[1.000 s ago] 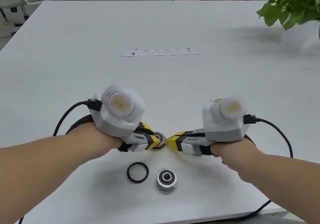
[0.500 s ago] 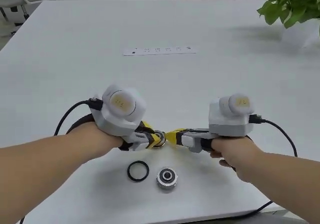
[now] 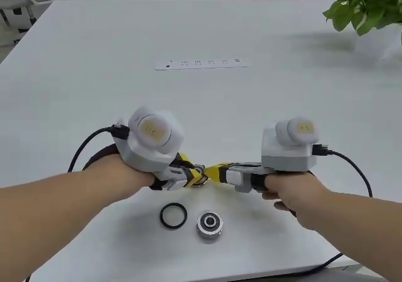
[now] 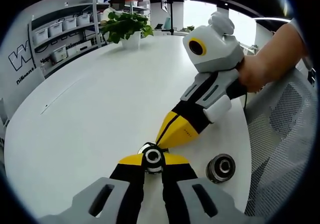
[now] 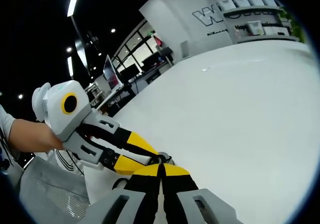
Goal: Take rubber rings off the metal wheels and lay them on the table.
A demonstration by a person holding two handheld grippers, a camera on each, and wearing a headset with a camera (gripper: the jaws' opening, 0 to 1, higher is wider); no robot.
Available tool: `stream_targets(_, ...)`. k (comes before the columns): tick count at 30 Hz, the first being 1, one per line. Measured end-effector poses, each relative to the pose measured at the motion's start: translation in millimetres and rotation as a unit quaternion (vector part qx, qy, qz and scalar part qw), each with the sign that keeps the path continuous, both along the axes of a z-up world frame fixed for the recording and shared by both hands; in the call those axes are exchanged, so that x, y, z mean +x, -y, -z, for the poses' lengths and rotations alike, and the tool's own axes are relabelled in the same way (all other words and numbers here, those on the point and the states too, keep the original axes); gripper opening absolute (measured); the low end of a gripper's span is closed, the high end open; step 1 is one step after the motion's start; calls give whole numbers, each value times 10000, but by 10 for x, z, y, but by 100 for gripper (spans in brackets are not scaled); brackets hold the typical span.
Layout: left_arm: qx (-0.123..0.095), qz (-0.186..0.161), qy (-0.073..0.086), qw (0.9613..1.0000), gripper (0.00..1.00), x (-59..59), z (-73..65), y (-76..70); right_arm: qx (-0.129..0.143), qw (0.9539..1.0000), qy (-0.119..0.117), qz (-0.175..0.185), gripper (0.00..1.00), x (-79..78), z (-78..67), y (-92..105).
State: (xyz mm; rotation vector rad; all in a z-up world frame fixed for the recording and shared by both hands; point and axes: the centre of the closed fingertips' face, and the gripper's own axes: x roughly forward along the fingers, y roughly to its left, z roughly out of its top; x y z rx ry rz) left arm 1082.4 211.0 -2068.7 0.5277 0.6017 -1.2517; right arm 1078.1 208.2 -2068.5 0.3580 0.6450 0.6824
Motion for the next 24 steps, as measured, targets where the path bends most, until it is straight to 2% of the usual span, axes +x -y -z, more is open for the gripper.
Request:
stream_targets(2,-3,-4,-2,10000,8,3,1,1,56,10000,19,-44,0,2,-10,-40)
stream_targets(3,-1,-7,-7,10000,8,1,1,-1,176,9998,-8,-75,0,-12,-31,-76)
stream_targets(4,-6,-9,-2,10000,8,3,0,0,388,9992,72,-85,0,9,-102,-111)
stream_targets(5,-12,-16,-5,10000,8,3,0,-1,284,9996,49,-64,0,11,-78,-83)
stream_targets(8,-39,-35,13,10000,8,7,-4,0,325,9995,33,-34,0,8,-71,-77)
stream_targets(16,-21,6,27,10000,8,15,-4,7,103,9999,43,-29,0,5,-13,-24)
stream_targets(19,7,-10,-21,10000,9,15,-4,10,115,9999,27,-8,0,9,-18,-12)
stream_targets(22,47,27,12,10000,11,4,-23,2,128,9999,24,-7,0,5,-31,-2)
stream_targets(23,10,63,-64,10000,14,-24,-25,12,133,9999,20,-11,0,2,-36,1)
stream_targets(24,-4,61,-63,10000,14,-27,-35,10,137,9999,13,-14,0,-4,-39,2)
